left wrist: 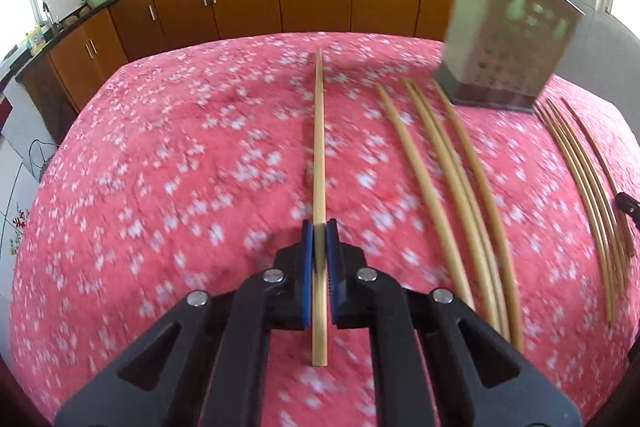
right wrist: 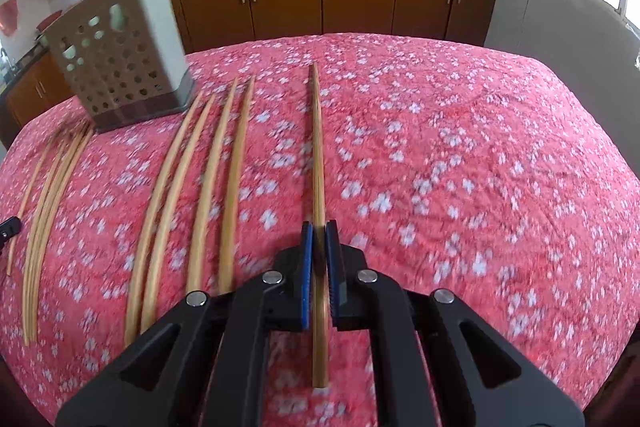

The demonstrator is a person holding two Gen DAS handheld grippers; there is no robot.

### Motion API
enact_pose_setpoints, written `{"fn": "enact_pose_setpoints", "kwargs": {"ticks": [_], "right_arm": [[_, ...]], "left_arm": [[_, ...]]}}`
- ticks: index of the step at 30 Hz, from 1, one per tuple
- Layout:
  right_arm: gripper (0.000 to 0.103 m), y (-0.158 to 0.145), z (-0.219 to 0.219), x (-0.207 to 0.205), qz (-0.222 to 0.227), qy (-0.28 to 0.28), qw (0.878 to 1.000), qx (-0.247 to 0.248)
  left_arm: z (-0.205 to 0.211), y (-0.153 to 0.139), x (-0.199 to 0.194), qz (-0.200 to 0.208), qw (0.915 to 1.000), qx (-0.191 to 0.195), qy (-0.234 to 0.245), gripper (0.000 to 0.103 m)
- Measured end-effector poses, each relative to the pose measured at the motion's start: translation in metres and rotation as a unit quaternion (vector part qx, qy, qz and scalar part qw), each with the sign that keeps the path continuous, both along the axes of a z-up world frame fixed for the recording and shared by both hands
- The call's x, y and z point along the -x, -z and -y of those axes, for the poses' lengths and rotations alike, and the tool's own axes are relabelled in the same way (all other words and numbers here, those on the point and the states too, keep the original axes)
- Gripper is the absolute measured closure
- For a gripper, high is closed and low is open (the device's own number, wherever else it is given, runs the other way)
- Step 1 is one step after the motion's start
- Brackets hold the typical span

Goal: Organize utensils
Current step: 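Lift the left tool's chopstick over the utensil holder while the right tool carries its chopstick there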

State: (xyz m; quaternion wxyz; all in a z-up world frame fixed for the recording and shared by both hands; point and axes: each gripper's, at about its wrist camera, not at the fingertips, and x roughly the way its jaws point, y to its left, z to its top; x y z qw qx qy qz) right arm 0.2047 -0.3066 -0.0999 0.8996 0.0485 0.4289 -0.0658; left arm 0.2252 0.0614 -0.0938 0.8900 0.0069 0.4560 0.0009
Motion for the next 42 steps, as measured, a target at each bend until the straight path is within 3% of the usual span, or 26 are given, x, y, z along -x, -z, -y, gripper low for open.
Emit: {"fn": "enact_pose_setpoints", "kwargs": {"ticks": [9, 36, 39, 42], "right_arm": [[0.095, 0.003, 0.017, -0.008, 0.013, 0.016, 1.0, -0.014], [0.094, 0.003, 0.014, -0.005, 0.013, 0.014, 1.0, -0.014], [0.094, 0.002, 0.015, 0.003, 0.008, 0.009, 1.0, -0.024], [0.094, 0.004, 0.014, 0.012, 0.014, 0.004, 1.0, -0.02]], "left_arm": [[-0.022, 0.003, -0.002, 0.017, 0.9994, 0.03, -0.008, 0.091], [-0.021, 0.005, 0.001, 0.024, 0.9993, 0.029, -0.006, 0.091], [-0.019, 0.005, 0.01, 0.023, 0.9997, 0.0, 0.0, 0.091], [-0.02, 0.005, 0.019, 0.024, 0.9997, 0.001, 0.002, 0.093]]}}
